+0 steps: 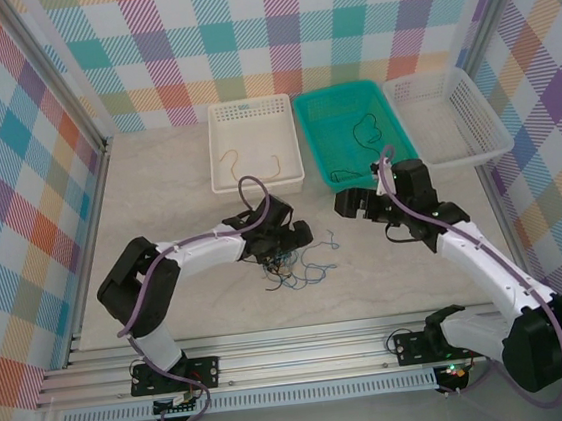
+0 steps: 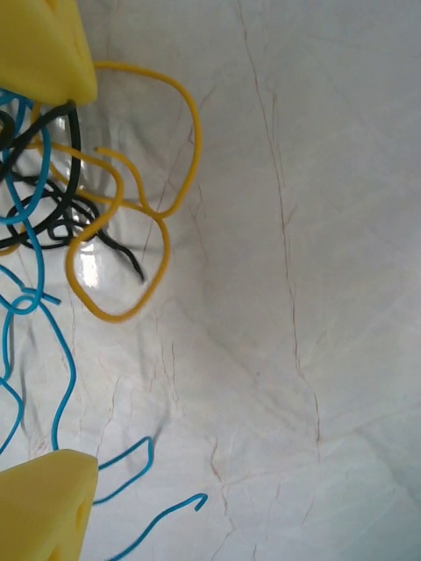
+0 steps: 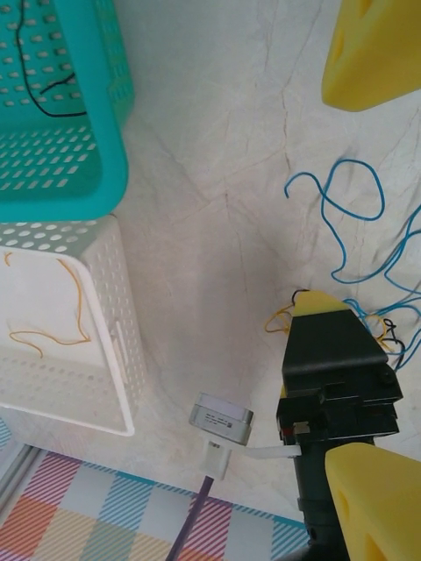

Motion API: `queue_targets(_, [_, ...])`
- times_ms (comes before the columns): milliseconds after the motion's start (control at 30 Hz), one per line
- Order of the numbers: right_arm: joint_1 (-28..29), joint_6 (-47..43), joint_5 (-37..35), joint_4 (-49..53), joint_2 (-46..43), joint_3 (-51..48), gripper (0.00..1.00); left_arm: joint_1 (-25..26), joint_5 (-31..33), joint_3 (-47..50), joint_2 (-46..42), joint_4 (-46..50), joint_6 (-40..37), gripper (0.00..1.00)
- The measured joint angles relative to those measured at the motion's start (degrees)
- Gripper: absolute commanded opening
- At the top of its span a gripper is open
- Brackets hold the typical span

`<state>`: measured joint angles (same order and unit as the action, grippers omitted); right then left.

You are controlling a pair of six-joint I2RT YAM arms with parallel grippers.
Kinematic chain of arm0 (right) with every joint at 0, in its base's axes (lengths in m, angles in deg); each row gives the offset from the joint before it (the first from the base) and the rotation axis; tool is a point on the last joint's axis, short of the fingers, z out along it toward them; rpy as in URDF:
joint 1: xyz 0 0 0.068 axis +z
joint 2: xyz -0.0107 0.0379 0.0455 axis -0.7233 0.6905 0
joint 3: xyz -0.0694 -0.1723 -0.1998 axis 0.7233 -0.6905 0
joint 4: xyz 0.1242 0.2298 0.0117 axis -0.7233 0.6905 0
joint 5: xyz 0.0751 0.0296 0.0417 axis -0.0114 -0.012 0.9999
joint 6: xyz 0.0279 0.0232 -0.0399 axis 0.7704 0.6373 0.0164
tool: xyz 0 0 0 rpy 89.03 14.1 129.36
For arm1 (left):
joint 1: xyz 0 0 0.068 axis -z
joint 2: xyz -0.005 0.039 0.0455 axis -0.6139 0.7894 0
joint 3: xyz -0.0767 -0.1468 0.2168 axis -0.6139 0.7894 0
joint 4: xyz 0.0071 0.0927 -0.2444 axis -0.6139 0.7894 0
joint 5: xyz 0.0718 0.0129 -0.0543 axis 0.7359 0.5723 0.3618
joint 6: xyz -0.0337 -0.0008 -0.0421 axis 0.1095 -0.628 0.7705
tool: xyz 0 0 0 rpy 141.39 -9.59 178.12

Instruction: Untangle the cables

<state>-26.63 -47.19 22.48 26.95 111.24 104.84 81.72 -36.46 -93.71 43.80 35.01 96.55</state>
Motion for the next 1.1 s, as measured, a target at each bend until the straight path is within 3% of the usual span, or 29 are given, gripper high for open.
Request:
queue_targets(233, [7.2,6.1,-4.6,-4.4,-0.3,-6.2,0.88,0.0,4.2,0.2,-5.4,5.4,0.6,1.0])
queue_targets(500, [15.5,6.6,-10.3,-6.2,6.9,-6.4,0.86,-0.1,7.9,3.2,-9.2,7.2,3.5,1.0])
queue_targets(700, [16.3,7.7,-15.5,-6.3,12.0,-6.4,0.81,-0.1,7.9,4.7,-9.2,8.1,4.8,1.0])
queue_targets(800, [16.6,8.4,-18.6,-6.2,13.4,-6.4,0.71,-0.1,7.8,5.4,-9.2,8.1,5.1,1.0])
queue_targets(1100, [18.2,8.7,-23.2,-6.0,20.4,-4.6,0.59,-0.1,9.4,5.5,-11.1,9.0,4.9,1.0])
